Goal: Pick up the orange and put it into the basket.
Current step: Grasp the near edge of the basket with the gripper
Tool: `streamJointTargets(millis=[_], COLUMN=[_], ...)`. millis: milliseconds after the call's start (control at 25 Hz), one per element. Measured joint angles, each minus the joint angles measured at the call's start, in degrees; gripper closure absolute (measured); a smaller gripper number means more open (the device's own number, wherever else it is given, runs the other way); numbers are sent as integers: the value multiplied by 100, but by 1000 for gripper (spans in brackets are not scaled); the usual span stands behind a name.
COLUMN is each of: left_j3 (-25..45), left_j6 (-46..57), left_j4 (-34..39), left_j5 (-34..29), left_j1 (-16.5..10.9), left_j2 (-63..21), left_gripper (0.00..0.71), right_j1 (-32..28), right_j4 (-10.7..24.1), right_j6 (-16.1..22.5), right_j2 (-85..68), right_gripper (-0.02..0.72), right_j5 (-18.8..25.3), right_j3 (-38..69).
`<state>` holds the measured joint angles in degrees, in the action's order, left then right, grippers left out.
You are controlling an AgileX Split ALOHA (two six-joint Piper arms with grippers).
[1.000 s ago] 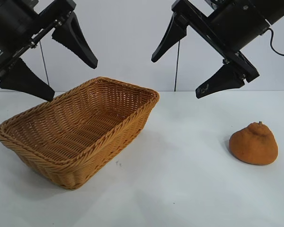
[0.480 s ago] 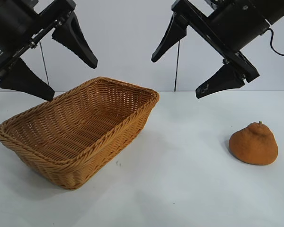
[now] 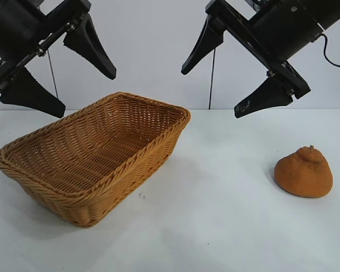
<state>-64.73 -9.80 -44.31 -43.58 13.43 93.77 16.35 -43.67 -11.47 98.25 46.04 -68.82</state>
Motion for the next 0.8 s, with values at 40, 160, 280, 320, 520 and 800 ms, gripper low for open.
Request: streamJointTargets(millis=[40, 160, 280, 320, 520, 800], left_j3=[0, 0, 0, 0, 0, 449], left_j6=[0, 0, 232, 416, 1450, 3328], left_j4=[0, 23, 334, 439, 1150, 2087], left_j5=[-75, -194, -254, -266, -436, -506], left_j1=[-55, -262, -618, -639, -659, -659], left_j2=[-7, -68, -464, -576, -1170, -1624], left_gripper=[67, 67, 67, 67, 67, 67], right_j1=[0, 0, 0, 0, 0, 0], right_j4=[0, 0, 0, 0, -4, -4], right_j6=[0, 2, 2, 2, 2, 2], right_j2=[0, 0, 0, 0, 0, 0], right_gripper=[10, 10, 10, 10, 10, 10], right_j5=[0, 0, -24, -24, -29, -38], right_j3=[0, 0, 0, 0, 0, 0])
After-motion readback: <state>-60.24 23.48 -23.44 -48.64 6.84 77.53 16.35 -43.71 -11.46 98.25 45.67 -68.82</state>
